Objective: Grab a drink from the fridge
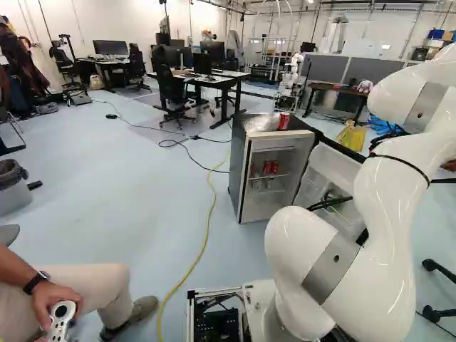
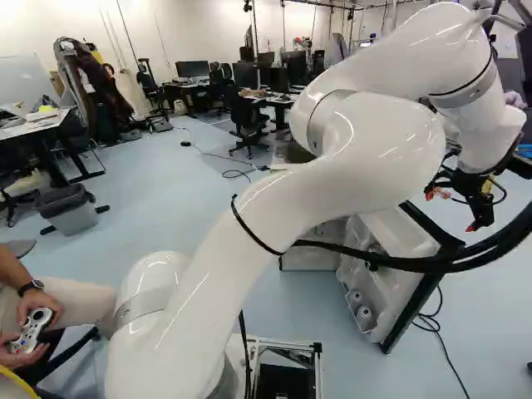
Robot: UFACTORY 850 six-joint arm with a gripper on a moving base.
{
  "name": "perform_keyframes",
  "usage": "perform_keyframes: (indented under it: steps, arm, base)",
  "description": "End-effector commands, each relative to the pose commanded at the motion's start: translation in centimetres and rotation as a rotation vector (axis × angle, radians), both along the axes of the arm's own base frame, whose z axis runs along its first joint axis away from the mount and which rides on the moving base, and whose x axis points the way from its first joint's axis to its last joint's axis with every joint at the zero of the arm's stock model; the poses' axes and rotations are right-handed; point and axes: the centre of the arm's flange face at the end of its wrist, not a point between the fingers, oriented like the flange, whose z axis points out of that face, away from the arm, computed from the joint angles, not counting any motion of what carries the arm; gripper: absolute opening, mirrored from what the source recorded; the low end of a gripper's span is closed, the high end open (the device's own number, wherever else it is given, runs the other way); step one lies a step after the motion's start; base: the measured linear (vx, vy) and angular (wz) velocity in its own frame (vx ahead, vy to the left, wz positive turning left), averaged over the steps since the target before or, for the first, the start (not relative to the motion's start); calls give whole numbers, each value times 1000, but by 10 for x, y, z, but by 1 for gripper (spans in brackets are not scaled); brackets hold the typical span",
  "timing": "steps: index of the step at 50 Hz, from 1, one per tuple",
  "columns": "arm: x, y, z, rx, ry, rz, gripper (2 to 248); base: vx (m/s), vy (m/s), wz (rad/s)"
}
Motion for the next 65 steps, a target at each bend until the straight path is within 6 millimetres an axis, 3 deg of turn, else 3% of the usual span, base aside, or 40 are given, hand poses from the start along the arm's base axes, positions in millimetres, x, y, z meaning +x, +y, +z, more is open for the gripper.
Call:
perform_keyframes:
  steps: [15, 65]
  arm:
    - [2, -3, -15, 13, 8, 0, 247]
    - [-20, 8, -14, 45, 26, -18, 247]
  base:
    - [0, 0, 0]
    - [0, 0, 0]
